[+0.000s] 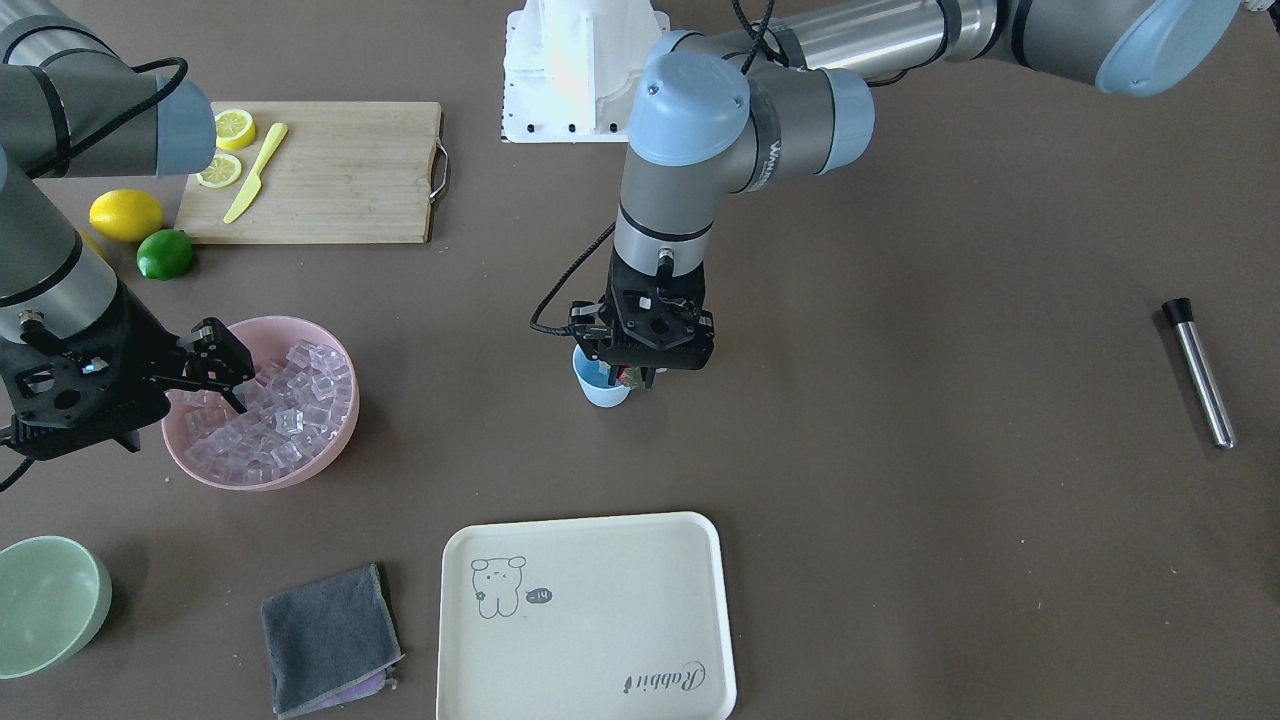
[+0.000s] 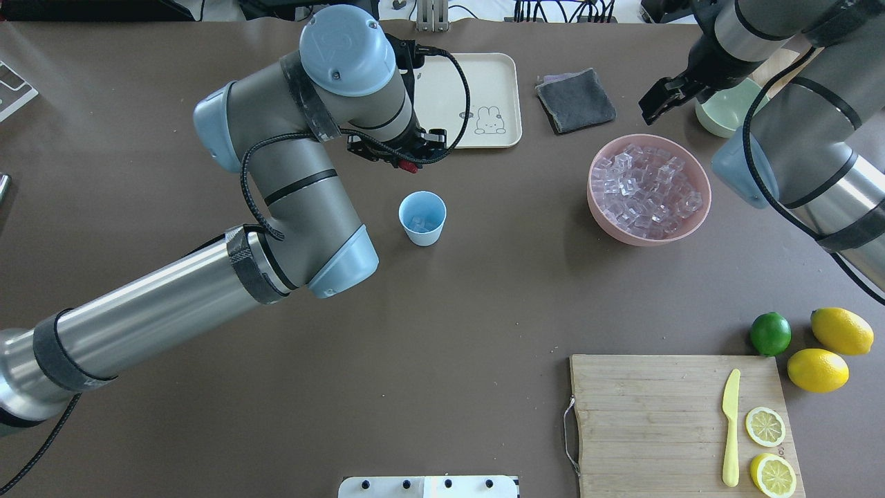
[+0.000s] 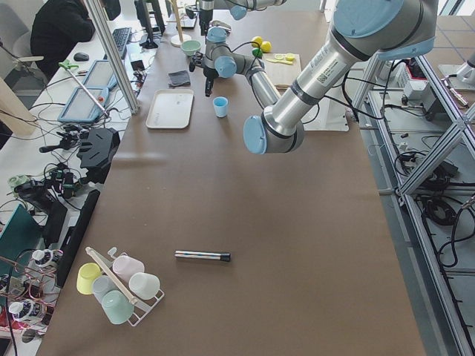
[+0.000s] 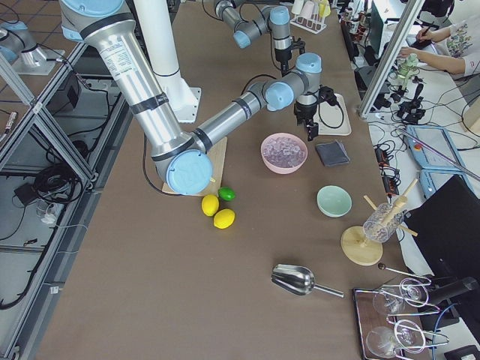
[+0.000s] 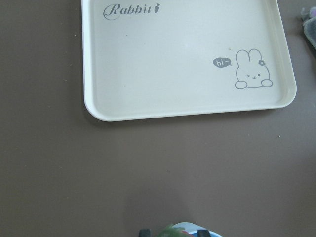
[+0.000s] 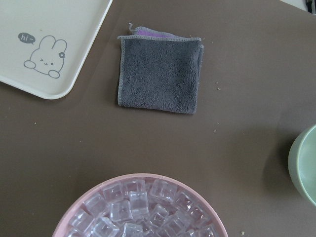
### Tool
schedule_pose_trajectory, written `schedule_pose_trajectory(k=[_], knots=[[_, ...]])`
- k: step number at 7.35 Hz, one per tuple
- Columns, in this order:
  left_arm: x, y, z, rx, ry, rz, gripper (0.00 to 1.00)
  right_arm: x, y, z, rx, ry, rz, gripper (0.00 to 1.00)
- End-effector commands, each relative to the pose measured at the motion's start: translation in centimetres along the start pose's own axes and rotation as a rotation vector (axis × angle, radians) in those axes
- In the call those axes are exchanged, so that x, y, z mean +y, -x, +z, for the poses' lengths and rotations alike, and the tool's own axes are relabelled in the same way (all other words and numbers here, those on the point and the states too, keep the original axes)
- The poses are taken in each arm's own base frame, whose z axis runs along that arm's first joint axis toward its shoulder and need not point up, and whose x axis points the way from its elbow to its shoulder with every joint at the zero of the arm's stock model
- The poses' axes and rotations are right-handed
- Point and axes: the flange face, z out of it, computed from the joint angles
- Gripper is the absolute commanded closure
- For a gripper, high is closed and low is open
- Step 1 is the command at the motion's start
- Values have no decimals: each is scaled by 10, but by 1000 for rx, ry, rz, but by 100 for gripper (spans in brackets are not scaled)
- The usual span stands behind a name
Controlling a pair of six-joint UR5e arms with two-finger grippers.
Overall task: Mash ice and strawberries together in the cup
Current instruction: 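Lift the strawberry with the left gripper and carry it over the blue cup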
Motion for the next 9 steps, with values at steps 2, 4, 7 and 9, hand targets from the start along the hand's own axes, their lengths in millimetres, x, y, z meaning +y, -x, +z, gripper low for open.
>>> schedule_pose_trajectory(k=[2, 4, 7, 9], knots=[[36, -22, 23, -3, -3, -29, 100, 12, -4, -4, -11, 0, -3, 5], [39, -21, 23, -1, -1, -30, 95, 30, -21, -3, -22, 17, -22, 5], [44, -6, 33, -18, 8, -26, 72, 29, -19, -3, -21, 16, -18, 5], [46, -5, 32, -17, 7, -24, 46, 27, -17, -4, -21, 12, -18, 5]])
